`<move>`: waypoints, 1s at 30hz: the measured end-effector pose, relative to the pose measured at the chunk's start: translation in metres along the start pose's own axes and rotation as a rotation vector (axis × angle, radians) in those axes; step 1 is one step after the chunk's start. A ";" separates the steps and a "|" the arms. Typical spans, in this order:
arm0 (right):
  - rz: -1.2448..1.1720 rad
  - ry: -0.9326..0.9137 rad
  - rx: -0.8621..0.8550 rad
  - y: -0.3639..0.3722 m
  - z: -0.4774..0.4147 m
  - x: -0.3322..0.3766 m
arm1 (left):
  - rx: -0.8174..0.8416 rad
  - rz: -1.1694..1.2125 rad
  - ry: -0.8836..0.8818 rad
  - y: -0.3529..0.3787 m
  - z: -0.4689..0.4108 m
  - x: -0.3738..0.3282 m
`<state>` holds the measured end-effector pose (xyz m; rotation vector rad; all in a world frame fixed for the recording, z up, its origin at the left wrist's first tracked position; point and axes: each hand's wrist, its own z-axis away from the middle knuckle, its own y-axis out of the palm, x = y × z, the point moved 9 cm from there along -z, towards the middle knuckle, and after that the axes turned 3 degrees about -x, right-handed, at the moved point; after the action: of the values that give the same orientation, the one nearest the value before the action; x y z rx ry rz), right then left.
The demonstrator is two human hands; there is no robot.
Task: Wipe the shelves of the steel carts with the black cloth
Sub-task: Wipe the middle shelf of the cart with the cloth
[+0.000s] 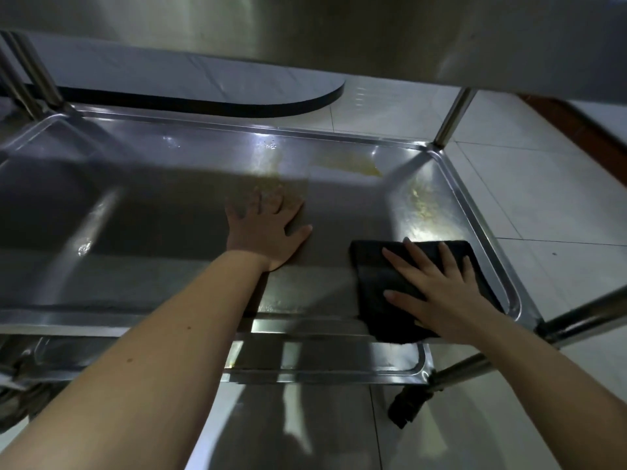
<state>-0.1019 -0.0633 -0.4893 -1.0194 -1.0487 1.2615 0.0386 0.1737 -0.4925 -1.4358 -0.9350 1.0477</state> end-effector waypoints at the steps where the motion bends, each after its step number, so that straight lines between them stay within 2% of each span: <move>1: -0.033 0.025 -0.026 -0.005 -0.014 -0.004 | 0.002 -0.007 0.005 0.000 0.000 -0.001; 5: 0.027 0.081 -0.100 -0.022 -0.089 -0.028 | 0.007 -0.029 0.044 -0.001 0.003 -0.006; 9: 0.111 0.110 -0.075 -0.036 -0.161 -0.049 | 0.017 -0.038 0.043 0.000 0.003 -0.007; 13: -0.004 0.208 -0.122 -0.049 -0.182 -0.054 | 0.028 -0.049 0.032 0.003 0.000 -0.004; 18: 0.035 0.180 -0.093 -0.042 -0.163 -0.057 | 0.036 -0.024 0.020 0.003 0.000 -0.003; 23: -0.019 0.167 -0.120 -0.028 -0.101 -0.060 | 0.032 -0.024 0.025 0.001 0.001 -0.004; 30: -0.051 0.121 -0.004 0.000 -0.009 -0.039 | 0.008 -0.018 0.033 -0.001 0.001 -0.005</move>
<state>-0.0938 -0.1027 -0.4926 -1.0523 -0.9784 1.1425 0.0362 0.1691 -0.4910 -1.4312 -0.9173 1.0111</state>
